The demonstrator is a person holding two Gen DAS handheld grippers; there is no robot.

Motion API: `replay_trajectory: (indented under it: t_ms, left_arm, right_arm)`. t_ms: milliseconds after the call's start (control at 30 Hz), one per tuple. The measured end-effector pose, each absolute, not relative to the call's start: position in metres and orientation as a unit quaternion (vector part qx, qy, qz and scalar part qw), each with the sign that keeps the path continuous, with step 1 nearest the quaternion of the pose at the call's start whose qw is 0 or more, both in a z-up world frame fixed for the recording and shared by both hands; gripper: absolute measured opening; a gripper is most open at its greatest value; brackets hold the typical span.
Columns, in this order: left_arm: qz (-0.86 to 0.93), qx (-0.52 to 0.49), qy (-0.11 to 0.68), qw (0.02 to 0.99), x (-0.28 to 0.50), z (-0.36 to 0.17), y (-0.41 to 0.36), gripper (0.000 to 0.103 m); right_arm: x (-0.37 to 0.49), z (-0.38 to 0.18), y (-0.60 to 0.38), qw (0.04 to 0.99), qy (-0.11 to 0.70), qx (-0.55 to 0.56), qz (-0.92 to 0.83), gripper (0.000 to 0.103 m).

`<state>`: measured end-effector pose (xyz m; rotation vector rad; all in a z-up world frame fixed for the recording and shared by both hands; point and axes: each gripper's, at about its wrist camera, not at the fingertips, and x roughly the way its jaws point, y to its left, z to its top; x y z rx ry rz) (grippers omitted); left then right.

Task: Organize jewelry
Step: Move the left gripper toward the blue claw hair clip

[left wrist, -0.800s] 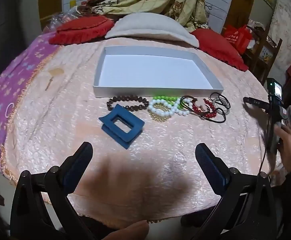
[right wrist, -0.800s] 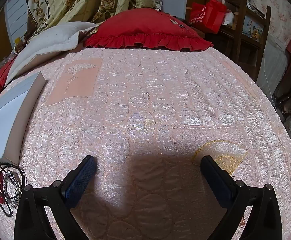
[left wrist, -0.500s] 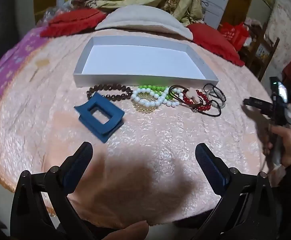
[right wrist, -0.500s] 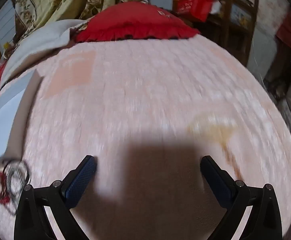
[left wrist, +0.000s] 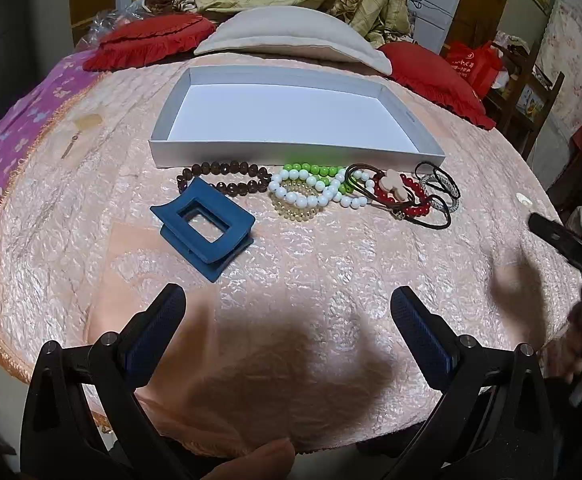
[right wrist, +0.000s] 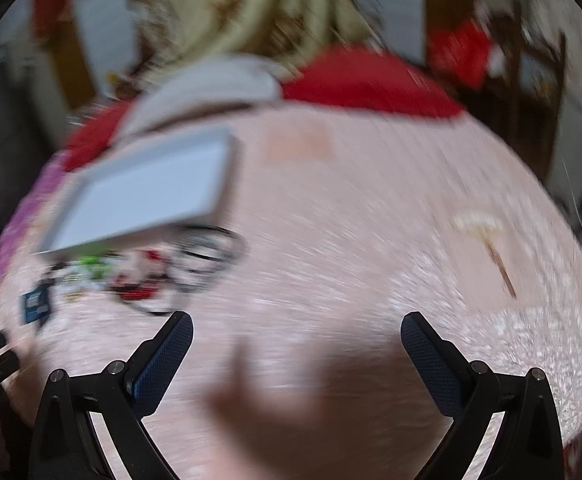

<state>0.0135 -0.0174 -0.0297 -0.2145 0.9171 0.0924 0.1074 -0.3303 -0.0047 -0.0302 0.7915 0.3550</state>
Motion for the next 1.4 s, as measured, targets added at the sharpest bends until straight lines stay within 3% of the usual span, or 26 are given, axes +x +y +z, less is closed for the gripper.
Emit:
replay_trajectory:
  t_ms: [200,967,1400]
  left_arm:
    - [0.054,-0.09,0.456,0.884,0.014,-0.04,-0.023,0.102]
    - [0.053,-0.088,0.456,0.884,0.014,-0.04,-0.021,0.102]
    - [0.052,-0.089,0.454,0.885,0.014,-0.04,-0.02,0.102]
  right_arm:
    - [0.067,0.01,-0.287,0.922,0.321,-0.059,0.21,0.103]
    - [0.096,-0.006,-0.263,0.911,0.358,-0.033,0.202,0.103]
    - [0.095,-0.015,-0.24,0.909,0.366,-0.076,0.186,0.103]
